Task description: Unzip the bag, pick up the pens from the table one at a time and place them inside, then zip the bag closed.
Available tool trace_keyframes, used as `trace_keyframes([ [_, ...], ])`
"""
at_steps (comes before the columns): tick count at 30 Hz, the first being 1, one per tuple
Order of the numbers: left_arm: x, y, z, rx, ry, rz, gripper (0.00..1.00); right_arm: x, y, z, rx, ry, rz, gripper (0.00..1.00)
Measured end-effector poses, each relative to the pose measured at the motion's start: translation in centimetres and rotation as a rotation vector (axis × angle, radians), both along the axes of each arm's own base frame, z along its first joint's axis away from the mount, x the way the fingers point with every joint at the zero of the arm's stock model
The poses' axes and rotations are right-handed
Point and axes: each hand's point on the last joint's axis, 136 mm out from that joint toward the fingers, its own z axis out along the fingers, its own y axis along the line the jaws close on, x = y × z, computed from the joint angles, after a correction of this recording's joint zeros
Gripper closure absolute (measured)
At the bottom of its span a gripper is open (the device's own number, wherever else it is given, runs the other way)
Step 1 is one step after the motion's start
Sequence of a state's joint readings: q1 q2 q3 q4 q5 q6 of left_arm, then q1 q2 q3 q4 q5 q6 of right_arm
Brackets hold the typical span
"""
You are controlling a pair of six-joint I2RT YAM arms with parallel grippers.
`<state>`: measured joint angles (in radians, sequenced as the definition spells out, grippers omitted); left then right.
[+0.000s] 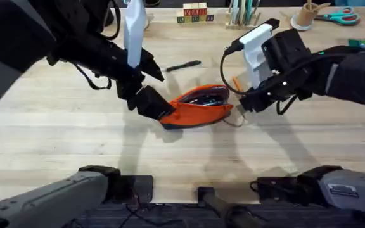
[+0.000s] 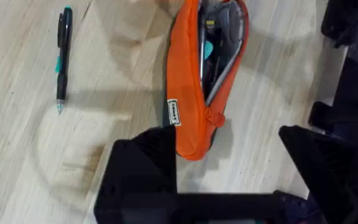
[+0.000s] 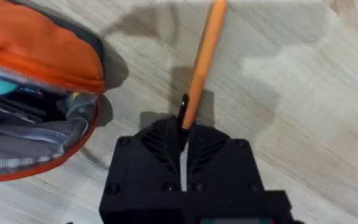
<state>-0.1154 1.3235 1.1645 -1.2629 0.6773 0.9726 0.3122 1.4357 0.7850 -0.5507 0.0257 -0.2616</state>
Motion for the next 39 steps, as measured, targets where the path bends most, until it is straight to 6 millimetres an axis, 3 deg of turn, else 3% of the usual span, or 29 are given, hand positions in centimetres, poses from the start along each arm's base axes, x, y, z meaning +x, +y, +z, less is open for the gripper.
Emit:
trace_keyframes([
  [8,0.0,0.0,0.0,0.000,0.000,0.000,0.006,1.0,-0.4,1.1,-0.029,-0.029,-0.013,0.970],
  [15,0.0,0.0,0.0,0.000,0.000,0.000,0.006,5.0,0.8,7.0,0.019,-0.206,-0.005,0.968],
  [19,0.0,0.0,0.0,0.000,0.000,0.000,0.006,6.1,1.5,10.3,0.028,-0.303,0.095,0.968],
  [28,0.0,0.0,0.0,0.000,0.000,0.000,0.006,3.1,5.5,13.0,0.106,-0.389,0.621,0.969],
  [39,0.0,0.0,0.0,0.000,0.000,0.000,0.006,0.3,7.7,14.3,0.139,-0.478,0.992,0.973],
])
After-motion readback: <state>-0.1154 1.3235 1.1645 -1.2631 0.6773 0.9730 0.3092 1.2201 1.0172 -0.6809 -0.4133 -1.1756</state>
